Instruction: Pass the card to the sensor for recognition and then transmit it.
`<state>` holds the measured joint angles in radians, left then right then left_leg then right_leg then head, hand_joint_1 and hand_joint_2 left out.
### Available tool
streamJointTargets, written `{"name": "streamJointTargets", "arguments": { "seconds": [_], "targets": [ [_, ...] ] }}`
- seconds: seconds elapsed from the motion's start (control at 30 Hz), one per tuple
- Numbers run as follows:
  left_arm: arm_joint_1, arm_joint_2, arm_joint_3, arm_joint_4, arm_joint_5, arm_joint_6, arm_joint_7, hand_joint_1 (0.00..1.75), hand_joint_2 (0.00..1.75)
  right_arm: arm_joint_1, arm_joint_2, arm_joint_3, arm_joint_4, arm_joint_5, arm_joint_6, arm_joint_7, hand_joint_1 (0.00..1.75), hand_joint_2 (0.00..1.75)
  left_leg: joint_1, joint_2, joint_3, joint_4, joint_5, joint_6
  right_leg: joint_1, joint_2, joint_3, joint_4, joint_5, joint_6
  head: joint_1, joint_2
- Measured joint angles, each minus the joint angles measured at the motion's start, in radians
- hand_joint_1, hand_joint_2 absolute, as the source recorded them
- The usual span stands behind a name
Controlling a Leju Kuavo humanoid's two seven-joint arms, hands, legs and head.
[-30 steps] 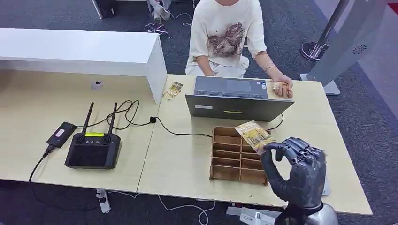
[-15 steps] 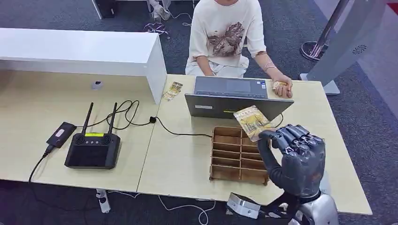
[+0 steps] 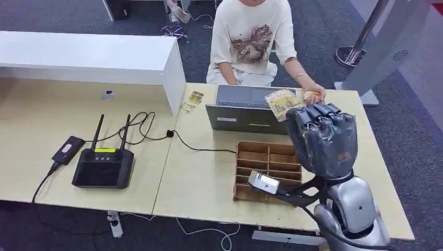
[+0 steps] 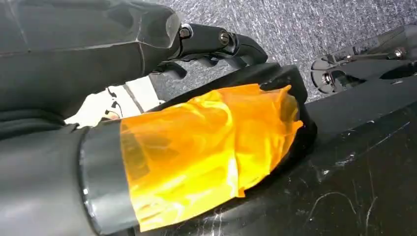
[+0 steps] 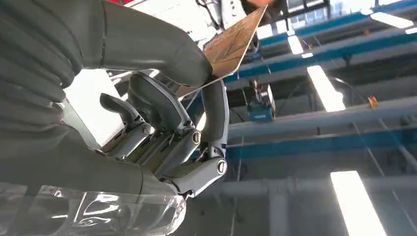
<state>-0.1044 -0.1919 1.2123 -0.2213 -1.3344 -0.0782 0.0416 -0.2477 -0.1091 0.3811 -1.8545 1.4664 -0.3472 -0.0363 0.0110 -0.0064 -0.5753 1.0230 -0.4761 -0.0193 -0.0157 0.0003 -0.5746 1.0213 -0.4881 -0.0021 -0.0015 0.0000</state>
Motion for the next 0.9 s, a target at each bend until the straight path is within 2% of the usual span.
{"name": "streamJointTargets", "arguments": {
  "seconds": [0.3,0.43,0.63,0.9],
  "targets": [
    [-0.001,0.003,-0.016,0.000,-0.015,0.000,0.000,0.00,0.00,-0.169,-0.021,-0.015,0.181,-0.044,0.176,0.036,1.75,1.75,0.000,0.000,0.000,0.000,0.001,0.000,0.000,0.000,0.000,0.000,0.000,0.000,0.000,0.000],
    [-0.002,0.003,-0.019,0.000,-0.020,0.000,-0.003,0.00,0.00,-0.244,-0.023,-0.027,0.286,-0.066,0.213,0.046,1.75,1.75,0.000,0.000,0.000,0.000,0.001,0.000,0.000,0.000,0.000,0.001,0.001,-0.001,0.000,0.000],
    [-0.002,0.006,-0.026,0.000,-0.037,0.000,-0.003,0.00,0.00,-0.404,-0.021,-0.027,0.502,-0.048,0.306,0.087,1.75,1.75,0.000,0.000,0.000,0.000,0.002,0.000,0.000,0.000,0.000,0.001,0.001,-0.001,0.000,0.000],
    [-0.002,0.008,-0.042,0.000,-0.041,0.000,-0.008,0.00,0.00,-0.582,0.014,-0.024,0.749,-0.048,0.377,0.116,1.75,1.75,0.000,0.000,0.000,0.000,0.002,0.000,0.000,0.000,-0.001,0.001,0.001,-0.001,0.000,0.000]
  ]
}}
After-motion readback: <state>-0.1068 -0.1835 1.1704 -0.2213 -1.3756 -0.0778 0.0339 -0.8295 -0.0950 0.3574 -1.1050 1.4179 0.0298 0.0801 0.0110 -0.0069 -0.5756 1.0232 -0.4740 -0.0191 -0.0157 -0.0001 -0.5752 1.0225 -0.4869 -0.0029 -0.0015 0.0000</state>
